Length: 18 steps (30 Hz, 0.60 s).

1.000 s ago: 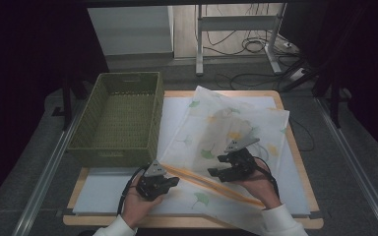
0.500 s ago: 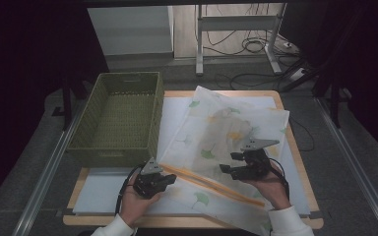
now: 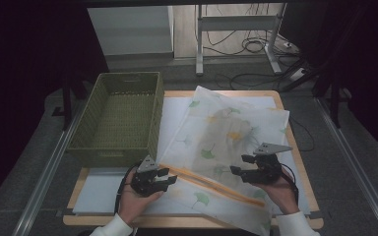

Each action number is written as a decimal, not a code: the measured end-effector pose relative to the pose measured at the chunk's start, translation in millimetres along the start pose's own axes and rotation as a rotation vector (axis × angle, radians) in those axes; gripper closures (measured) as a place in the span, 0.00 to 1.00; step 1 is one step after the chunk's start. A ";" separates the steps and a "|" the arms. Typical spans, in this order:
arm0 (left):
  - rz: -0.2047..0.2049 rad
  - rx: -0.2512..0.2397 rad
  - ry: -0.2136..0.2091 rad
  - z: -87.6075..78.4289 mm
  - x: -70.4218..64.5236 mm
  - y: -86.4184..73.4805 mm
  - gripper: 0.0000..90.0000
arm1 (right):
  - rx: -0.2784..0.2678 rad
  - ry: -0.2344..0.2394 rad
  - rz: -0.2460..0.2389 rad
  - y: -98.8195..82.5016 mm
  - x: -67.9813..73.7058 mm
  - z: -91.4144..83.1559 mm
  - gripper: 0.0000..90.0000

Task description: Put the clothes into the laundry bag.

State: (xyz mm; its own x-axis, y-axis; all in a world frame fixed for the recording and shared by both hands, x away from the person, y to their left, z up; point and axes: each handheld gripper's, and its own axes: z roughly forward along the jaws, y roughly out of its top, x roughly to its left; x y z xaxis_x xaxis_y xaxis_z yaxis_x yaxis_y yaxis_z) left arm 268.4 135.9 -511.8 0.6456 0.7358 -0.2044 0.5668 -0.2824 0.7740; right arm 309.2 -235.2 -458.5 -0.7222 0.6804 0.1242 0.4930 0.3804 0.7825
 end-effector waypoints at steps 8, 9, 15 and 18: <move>-0.021 0.012 0.013 0.9 8.3 -1.4 0.45 | 0.006 -0.033 0.051 -29.2 -20.1 -16.4 0.37; -0.021 0.014 0.014 1.1 8.8 -1.3 0.44 | 0.006 -0.037 0.054 -32.5 -22.1 -18.2 0.37; -0.006 0.026 0.023 3.7 9.4 -1.7 0.41 | -0.003 -0.049 0.070 -38.8 -28.7 -19.5 0.37; -0.006 0.027 0.026 4.3 9.7 -2.1 0.40 | -0.002 -0.047 0.063 -37.9 -27.7 -18.9 0.37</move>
State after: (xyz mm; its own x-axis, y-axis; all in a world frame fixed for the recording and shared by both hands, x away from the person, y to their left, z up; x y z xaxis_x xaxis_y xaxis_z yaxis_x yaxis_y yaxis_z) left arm 275.7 141.0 -518.0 0.6290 0.7531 -0.1928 0.5841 -0.2942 0.7565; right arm 301.4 -280.3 -480.0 -0.6660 0.7318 0.1448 0.5358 0.3342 0.7754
